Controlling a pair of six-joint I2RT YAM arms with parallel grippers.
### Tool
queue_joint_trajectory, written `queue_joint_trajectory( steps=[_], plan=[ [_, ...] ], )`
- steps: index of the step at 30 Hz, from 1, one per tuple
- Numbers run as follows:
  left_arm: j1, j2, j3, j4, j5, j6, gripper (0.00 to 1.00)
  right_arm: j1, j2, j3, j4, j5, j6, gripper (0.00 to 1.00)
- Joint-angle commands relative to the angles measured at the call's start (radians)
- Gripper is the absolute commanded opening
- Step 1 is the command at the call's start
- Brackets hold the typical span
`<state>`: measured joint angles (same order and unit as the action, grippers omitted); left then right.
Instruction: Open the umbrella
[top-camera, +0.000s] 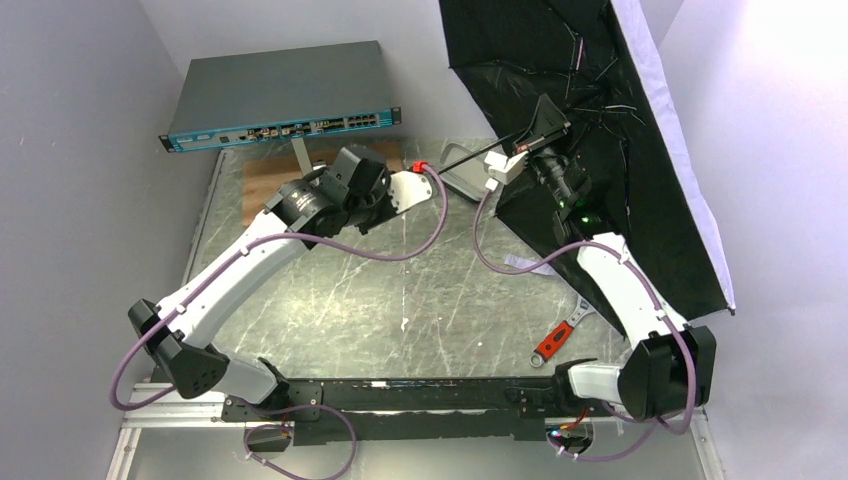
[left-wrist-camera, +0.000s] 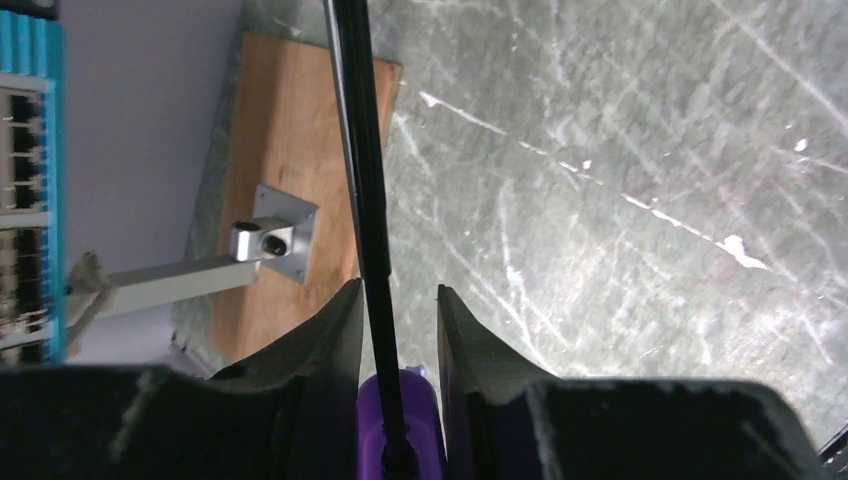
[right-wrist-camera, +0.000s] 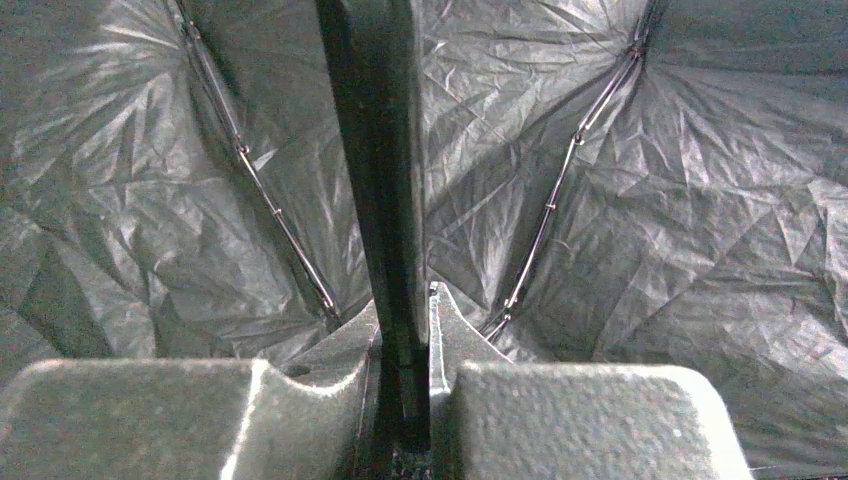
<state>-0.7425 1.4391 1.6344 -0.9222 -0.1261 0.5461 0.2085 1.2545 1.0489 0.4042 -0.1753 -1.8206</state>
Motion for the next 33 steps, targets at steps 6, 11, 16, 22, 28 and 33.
queue_joint_trajectory(
  steps=[6, 11, 16, 22, 28, 33],
  plan=[
    [0.017, -0.156, -0.267, -0.106, 0.037, -0.066, 0.13, -0.2, 0.011, 0.101, 0.064, -0.066, -0.055, 0.0],
    [0.025, -0.227, -0.368, -0.12, 0.059, -0.058, 0.11, -0.287, 0.027, 0.111, 0.068, -0.077, -0.073, 0.0],
    [0.027, -0.263, -0.43, -0.122, 0.047, -0.054, 0.11, -0.313, 0.028, 0.095, 0.087, -0.084, -0.084, 0.0],
    [0.048, -0.271, -0.478, -0.133, -0.004, -0.039, 0.05, -0.332, 0.062, 0.121, 0.124, -0.079, -0.097, 0.01],
    [0.05, -0.292, -0.429, -0.145, -0.004, -0.03, 0.0, -0.333, 0.127, 0.209, 0.182, -0.075, -0.119, 0.02],
    [0.049, -0.444, -0.459, -0.001, 0.051, 0.037, 0.0, -0.333, 0.148, 0.309, 0.196, -0.059, -0.099, 0.03]
  ],
)
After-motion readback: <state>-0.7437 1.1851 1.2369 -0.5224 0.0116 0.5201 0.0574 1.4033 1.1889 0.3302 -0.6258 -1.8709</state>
